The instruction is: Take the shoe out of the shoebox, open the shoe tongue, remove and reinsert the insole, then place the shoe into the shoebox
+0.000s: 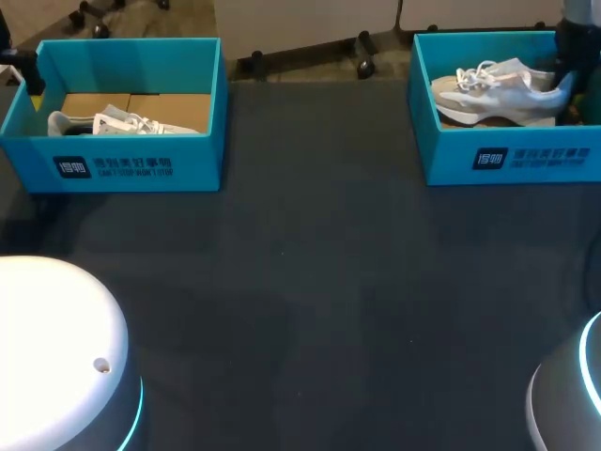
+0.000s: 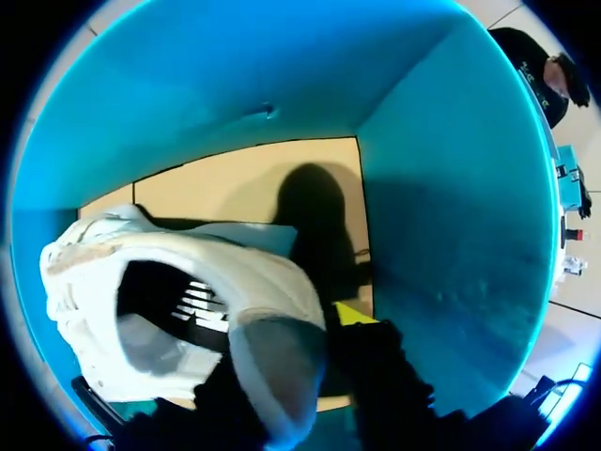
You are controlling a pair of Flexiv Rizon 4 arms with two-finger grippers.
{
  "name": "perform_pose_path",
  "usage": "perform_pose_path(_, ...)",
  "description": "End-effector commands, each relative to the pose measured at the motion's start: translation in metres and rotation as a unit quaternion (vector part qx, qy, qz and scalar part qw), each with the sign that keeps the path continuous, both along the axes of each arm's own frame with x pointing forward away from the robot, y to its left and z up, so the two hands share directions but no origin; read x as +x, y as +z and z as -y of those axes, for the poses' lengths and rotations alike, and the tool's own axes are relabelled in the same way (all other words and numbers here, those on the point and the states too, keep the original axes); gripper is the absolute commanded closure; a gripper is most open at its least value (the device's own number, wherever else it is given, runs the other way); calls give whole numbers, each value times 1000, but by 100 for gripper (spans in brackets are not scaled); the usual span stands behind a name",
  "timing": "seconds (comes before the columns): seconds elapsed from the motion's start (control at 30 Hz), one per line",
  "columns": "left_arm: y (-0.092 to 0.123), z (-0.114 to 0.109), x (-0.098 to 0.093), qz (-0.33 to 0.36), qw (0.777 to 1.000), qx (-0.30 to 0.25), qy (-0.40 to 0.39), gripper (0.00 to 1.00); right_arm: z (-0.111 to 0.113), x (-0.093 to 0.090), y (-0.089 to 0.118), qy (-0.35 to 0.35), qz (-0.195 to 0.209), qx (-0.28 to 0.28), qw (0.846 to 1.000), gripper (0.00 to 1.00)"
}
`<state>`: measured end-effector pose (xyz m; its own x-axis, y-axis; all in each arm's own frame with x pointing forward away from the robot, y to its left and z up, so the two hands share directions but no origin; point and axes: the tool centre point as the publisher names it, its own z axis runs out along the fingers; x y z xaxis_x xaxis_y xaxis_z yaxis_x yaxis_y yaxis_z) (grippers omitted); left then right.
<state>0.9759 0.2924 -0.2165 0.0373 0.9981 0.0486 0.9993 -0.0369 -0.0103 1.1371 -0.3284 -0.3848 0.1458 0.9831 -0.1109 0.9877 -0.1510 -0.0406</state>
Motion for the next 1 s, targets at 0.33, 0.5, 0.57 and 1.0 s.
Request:
perform_pose_path(0.33,0,0,0,0,1000,1,0,0,-2,5,35,-17,26,-38,999,100)
perform_pose_path(0.5,0,0,0,0,1000,1,0,0,6,6,61,-37,39,-47,997,100)
perform_pose_path(0.57,0,0,0,0,1000,1,0,0,8,4,73,-46,43,-50,997,100)
perform_pose_path(1.0,0,0,0,0,1000,1,0,0,10,-13,161,-56,69,-70,994,100)
